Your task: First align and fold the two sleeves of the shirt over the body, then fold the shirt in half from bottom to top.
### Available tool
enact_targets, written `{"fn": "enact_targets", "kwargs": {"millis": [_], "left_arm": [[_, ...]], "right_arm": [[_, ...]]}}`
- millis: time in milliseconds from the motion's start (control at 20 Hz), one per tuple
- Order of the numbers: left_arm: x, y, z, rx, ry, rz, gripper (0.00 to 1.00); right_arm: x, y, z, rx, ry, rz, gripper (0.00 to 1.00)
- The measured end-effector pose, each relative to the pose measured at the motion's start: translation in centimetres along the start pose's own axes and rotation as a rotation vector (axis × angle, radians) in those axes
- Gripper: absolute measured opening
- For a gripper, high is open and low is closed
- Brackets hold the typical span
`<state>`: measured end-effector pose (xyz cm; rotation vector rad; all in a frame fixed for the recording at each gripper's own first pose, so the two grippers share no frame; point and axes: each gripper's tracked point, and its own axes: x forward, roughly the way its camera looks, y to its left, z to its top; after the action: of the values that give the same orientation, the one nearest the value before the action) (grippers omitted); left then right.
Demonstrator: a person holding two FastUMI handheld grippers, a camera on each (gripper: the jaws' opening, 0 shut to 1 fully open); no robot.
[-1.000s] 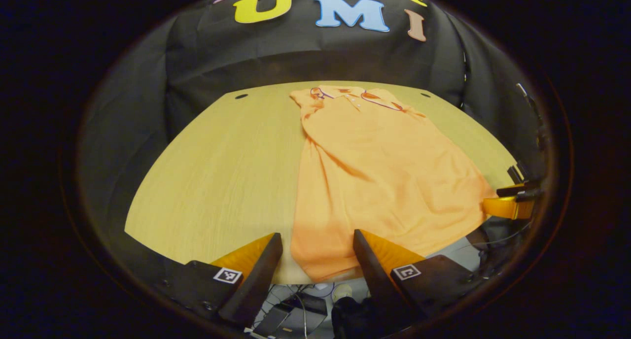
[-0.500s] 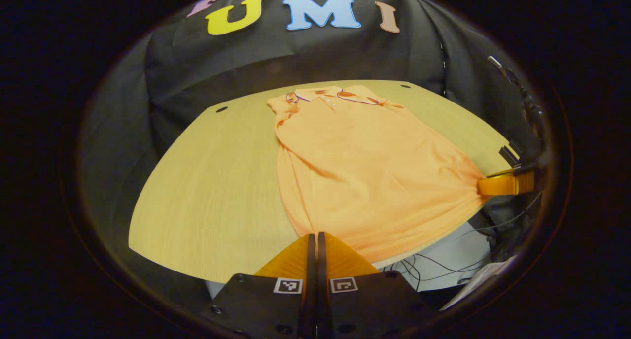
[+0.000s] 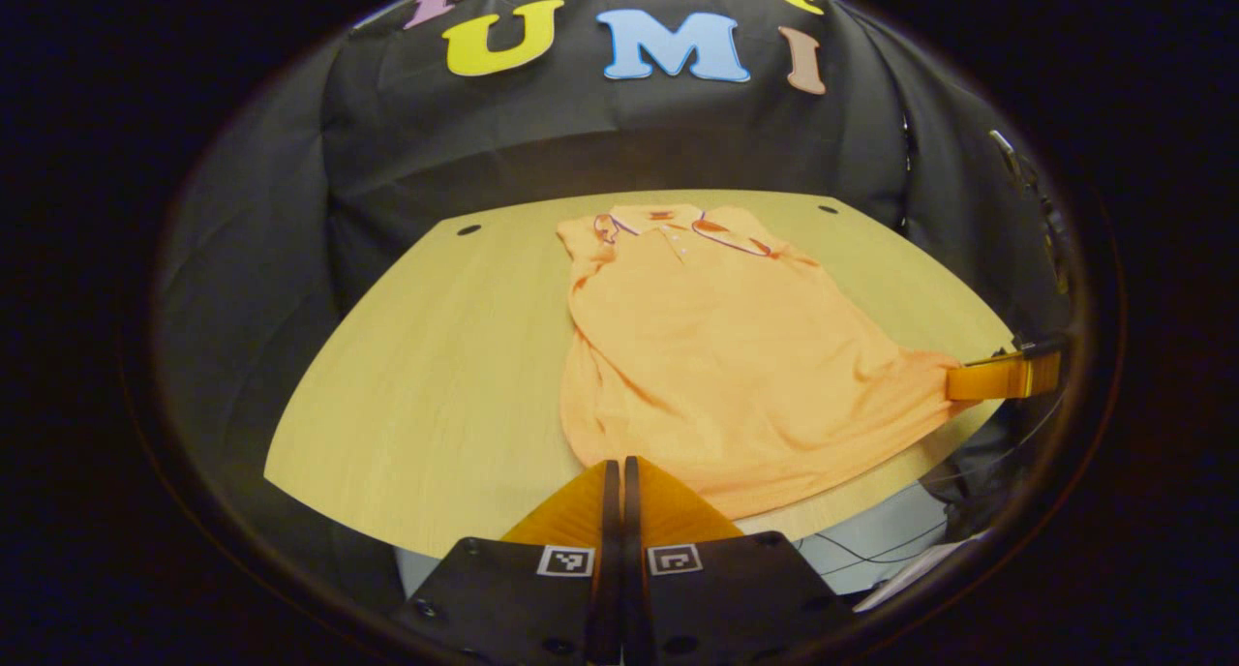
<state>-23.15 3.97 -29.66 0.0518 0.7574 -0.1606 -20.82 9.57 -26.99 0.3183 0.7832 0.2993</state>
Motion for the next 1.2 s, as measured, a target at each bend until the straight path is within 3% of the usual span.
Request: {"fn": "enact_targets", "kwargs": {"millis": [400,800,1200], "left_arm": [[2.6,1.5,9.5,-0.043,-0.111,0.027,0.06],[9.4,2.6,15.9,-0.021,-0.146,-0.018,0.07],[18.2,3.3,23.3,0.027,-0.181,-0.084,0.06]], "right_arm": [[1.2,0.3,9.2,-0.065,-0.104,0.025,0.04],[5.7,-0.2,17.2,-0.026,-0.170,-0.049,0.03],[11.8,-1.5,25.2,-0.063,-0.196,-0.146,0.04]]}}
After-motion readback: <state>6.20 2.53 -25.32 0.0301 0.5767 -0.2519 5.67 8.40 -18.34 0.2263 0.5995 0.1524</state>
